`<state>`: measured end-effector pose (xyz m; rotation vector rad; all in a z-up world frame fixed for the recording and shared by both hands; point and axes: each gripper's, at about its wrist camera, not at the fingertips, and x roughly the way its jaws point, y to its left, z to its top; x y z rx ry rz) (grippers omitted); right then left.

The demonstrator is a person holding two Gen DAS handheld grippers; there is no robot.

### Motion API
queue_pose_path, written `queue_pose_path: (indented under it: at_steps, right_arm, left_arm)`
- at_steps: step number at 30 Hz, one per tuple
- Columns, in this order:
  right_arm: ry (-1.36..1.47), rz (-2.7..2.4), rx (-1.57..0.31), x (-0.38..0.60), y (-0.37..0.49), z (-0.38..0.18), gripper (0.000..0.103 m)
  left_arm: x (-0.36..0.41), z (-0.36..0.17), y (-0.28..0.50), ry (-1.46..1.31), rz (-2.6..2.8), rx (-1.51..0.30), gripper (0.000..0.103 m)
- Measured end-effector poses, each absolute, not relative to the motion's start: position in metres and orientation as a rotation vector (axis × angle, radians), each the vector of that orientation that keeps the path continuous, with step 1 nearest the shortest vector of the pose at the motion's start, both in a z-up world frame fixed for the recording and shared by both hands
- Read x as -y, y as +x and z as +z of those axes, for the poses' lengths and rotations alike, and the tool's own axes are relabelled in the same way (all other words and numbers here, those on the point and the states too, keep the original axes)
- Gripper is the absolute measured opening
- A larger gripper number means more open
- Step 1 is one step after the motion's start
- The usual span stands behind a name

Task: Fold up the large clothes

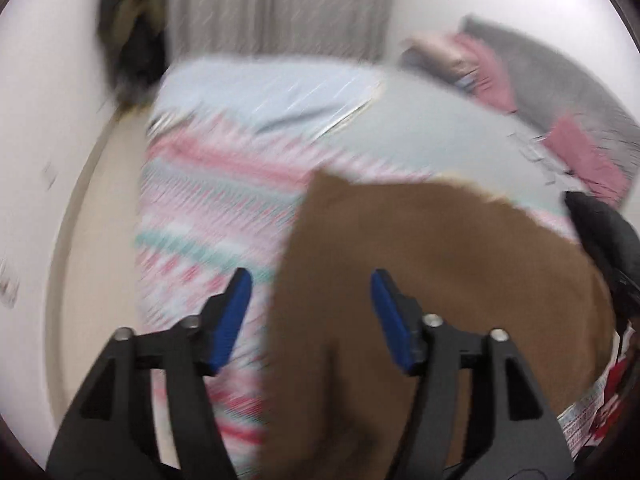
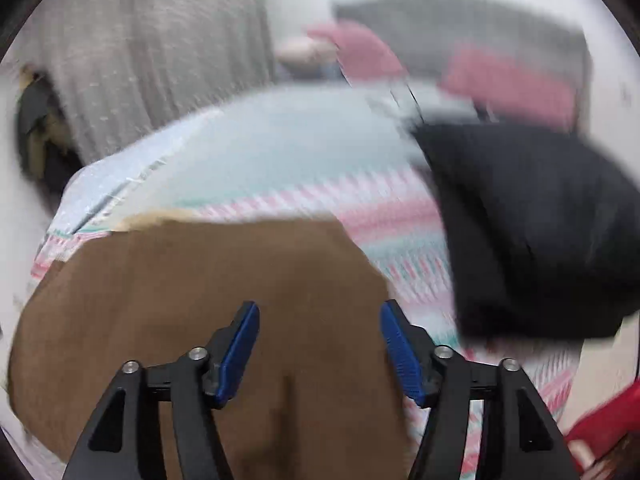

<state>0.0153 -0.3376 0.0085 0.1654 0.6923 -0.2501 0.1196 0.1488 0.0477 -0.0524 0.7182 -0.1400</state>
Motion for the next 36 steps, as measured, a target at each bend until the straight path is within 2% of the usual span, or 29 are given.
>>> queue_pose_path:
  at_steps: [1, 2, 5, 9, 13, 16, 20, 27, 36]
  right_arm:
    - [0.115, -0.221, -0.659, 0.319, 0.018, 0.011, 0.078]
    - [0.057, -0.172, -0.632, 0.295, 0.023, 0.009, 0.080]
    - [0.007, -0.079, -0.646, 0.265, 0.041, -0.015, 0.080]
    - [0.069, -0.092, -0.700, 0.285, 0.053, -0.058, 0.080]
    - [0.227, -0.128, -0.746, 0.334, 0.048, -0.068, 0.080]
    - [0.173, -0.253, -0.774, 0.343, 0.045, -0.063, 0.080]
    - [0.099, -0.361, -0.737, 0.346, 0.038, -0.053, 0.080]
    - [0.170, -0.196, -0.621, 0.316, 0.017, -0.016, 0.083]
    - [0.133, -0.069, -0.647, 0.282, 0.022, -0.017, 0.084]
  left_arm:
    - [-0.137, 0.049, 0.119, -0.051, -0.170, -0.695, 0.075]
    - [-0.124, 0.048, 0.120, -0.053, -0.197, -0.689, 0.079]
    - [-0.098, 0.014, 0.137, -0.063, -0.255, -0.745, 0.079]
    - [-0.117, -0.045, 0.154, -0.068, -0.169, -0.815, 0.079]
    - [-0.124, -0.034, 0.143, -0.007, -0.082, -0.813, 0.076]
    - [-0.139, -0.024, 0.138, -0.021, 0.040, -0.839, 0.076]
    - [-0.168, -0.010, 0.118, -0.201, 0.025, -0.924, 0.077]
    - [-0.158, 0.003, 0.060, -0.319, -0.031, -0.947, 0.099]
    - [-0.138, -0.021, 0.036, -0.439, -0.073, -1.040, 0.100]
